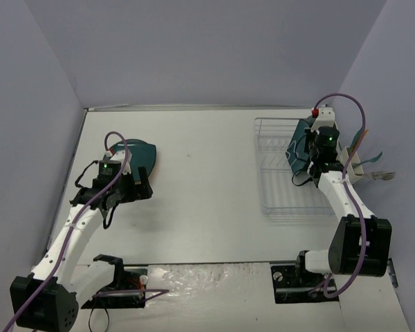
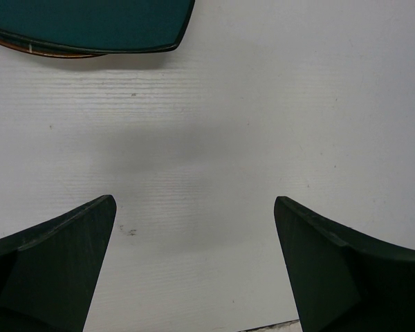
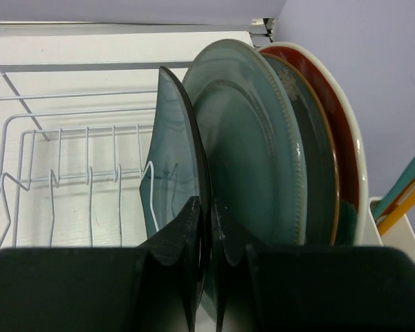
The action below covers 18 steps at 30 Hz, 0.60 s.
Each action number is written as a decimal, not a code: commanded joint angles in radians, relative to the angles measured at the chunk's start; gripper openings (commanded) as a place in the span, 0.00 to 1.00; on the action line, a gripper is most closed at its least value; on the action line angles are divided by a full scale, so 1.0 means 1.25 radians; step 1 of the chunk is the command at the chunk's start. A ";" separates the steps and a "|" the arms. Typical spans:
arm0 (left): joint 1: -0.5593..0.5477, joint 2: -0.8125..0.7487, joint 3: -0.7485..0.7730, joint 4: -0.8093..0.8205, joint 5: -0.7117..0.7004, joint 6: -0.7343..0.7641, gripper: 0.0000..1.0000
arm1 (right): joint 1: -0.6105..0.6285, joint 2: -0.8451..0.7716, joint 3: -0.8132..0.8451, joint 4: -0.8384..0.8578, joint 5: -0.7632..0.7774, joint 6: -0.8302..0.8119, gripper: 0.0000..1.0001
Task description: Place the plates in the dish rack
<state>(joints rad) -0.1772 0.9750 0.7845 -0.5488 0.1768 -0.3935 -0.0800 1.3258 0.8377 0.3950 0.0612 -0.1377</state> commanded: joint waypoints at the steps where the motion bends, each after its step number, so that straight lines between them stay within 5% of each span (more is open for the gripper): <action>1: -0.002 -0.016 0.026 0.028 -0.013 0.015 0.97 | 0.005 -0.052 -0.006 0.071 0.038 0.029 0.00; 7: -0.002 -0.020 0.025 0.028 -0.016 0.014 0.97 | 0.005 -0.055 0.042 0.048 0.031 0.015 0.00; 18: -0.002 -0.016 0.027 0.031 -0.015 0.015 0.97 | 0.017 -0.143 -0.107 0.027 0.062 0.077 0.00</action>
<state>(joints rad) -0.1772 0.9661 0.7845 -0.5488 0.1734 -0.3935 -0.0688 1.2106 0.7353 0.4051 0.0960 -0.0912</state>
